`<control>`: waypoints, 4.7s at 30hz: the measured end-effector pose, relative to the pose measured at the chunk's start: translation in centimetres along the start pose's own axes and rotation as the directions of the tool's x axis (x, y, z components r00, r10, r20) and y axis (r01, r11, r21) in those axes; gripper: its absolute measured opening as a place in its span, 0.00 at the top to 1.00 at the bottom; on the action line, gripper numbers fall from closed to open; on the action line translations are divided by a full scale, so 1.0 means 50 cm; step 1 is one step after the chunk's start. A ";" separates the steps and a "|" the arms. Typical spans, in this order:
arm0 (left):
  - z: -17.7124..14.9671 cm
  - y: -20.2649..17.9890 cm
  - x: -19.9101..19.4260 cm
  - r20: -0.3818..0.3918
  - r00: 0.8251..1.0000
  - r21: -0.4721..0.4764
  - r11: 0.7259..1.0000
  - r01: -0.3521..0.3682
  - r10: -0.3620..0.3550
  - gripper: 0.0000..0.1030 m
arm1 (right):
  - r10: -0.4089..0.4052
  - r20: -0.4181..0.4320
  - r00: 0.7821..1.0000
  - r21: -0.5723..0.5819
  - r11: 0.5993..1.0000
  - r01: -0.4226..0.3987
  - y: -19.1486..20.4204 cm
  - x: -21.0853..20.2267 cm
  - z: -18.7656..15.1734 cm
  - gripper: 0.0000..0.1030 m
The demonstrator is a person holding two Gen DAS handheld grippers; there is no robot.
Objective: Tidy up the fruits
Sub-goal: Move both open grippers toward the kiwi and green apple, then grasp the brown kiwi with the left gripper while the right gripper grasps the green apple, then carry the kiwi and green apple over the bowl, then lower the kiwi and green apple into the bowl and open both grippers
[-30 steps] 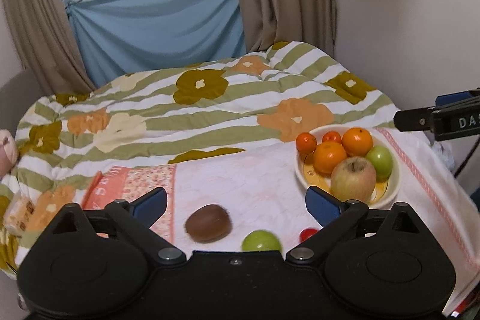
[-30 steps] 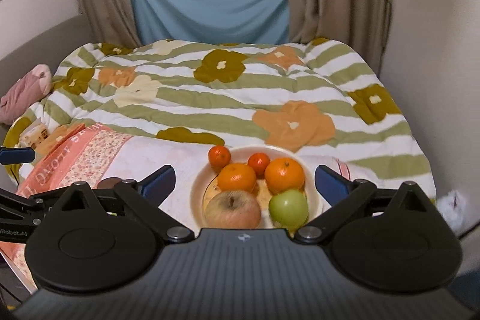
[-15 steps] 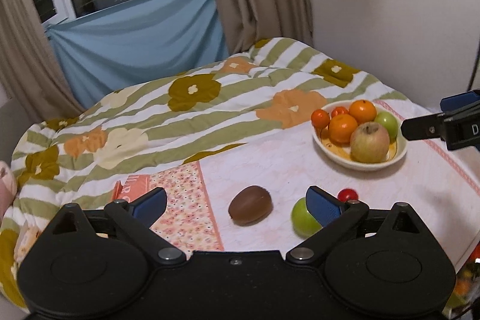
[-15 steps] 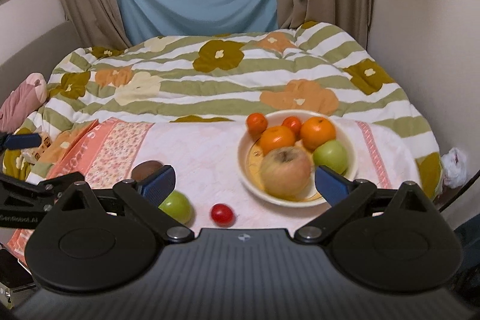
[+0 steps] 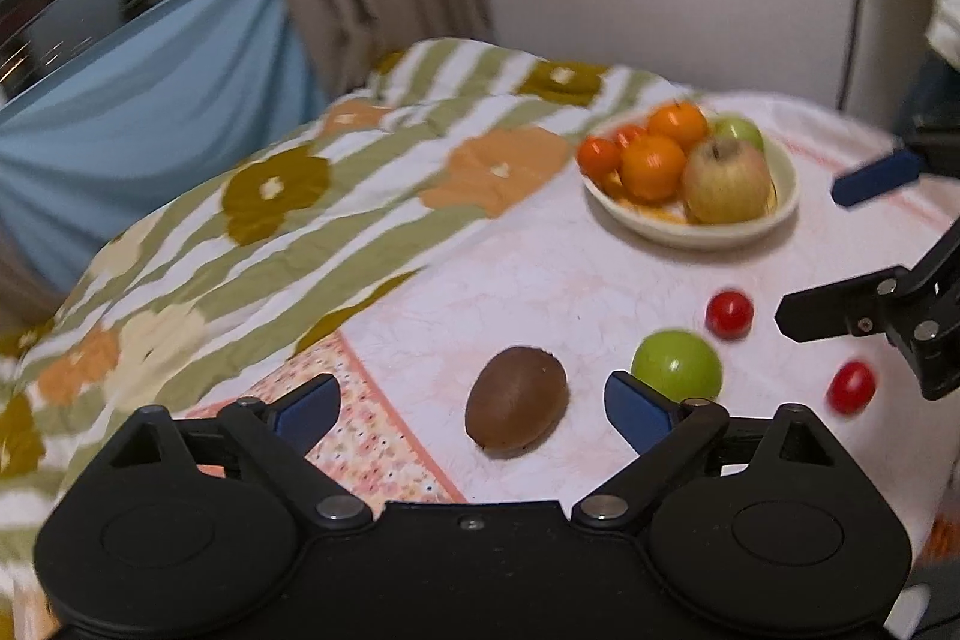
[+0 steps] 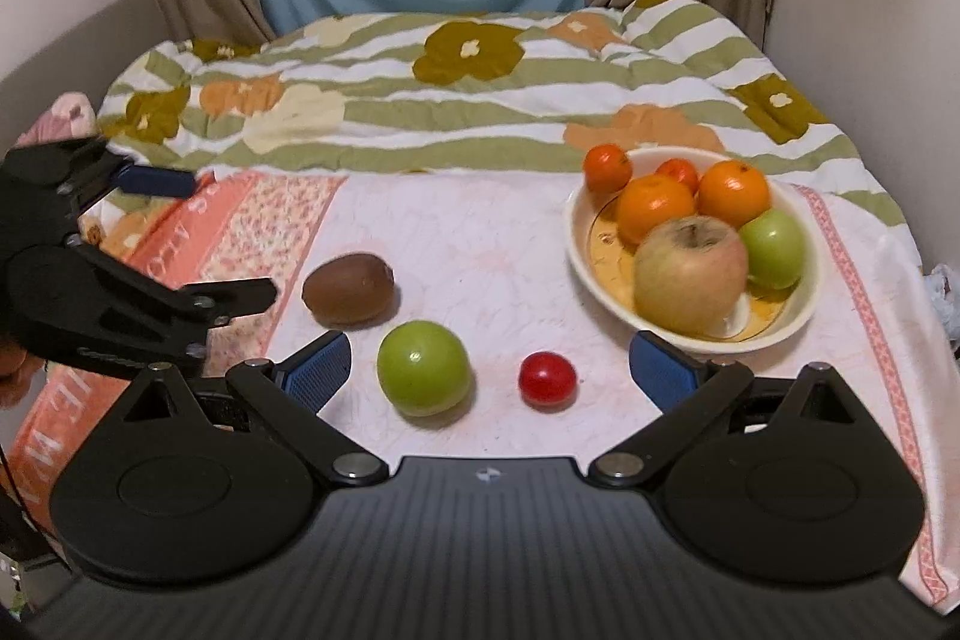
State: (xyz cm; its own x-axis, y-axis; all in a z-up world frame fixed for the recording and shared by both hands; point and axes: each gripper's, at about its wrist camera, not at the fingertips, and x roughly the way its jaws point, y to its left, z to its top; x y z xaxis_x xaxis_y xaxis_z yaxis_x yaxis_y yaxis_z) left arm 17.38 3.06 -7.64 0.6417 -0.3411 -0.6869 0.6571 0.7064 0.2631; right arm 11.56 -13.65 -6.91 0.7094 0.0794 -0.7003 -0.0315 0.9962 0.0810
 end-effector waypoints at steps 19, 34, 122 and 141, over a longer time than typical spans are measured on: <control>-0.010 -0.005 0.178 -0.108 0.982 0.114 0.979 0.168 -0.156 0.28 | -0.003 -0.074 0.997 0.027 1.000 0.005 0.014 0.117 -0.050 0.00; -0.012 -0.018 0.182 -0.137 0.981 0.124 0.980 0.153 -0.136 0.46 | 0.042 -0.091 0.995 -0.032 0.998 -0.045 0.041 0.149 -0.039 0.00; 0.300 -0.185 0.246 -0.141 0.989 -0.393 0.914 -0.100 0.047 0.46 | 0.140 -0.001 0.990 -0.133 0.981 -0.138 -0.417 0.089 0.172 0.34; 0.284 -0.191 0.175 -0.137 0.983 -0.442 0.881 -0.168 0.119 0.15 | 0.156 -0.014 0.988 -0.143 0.977 -0.157 -0.423 0.111 0.187 0.34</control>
State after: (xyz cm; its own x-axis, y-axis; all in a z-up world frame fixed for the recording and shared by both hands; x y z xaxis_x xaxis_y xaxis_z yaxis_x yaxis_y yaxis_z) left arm 22.32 -15.47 -6.55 0.6552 -0.1664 -0.7369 0.2958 0.9541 0.0476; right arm 22.75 -34.62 -5.86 0.6858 0.2346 -0.6890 -0.2429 0.9661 0.0871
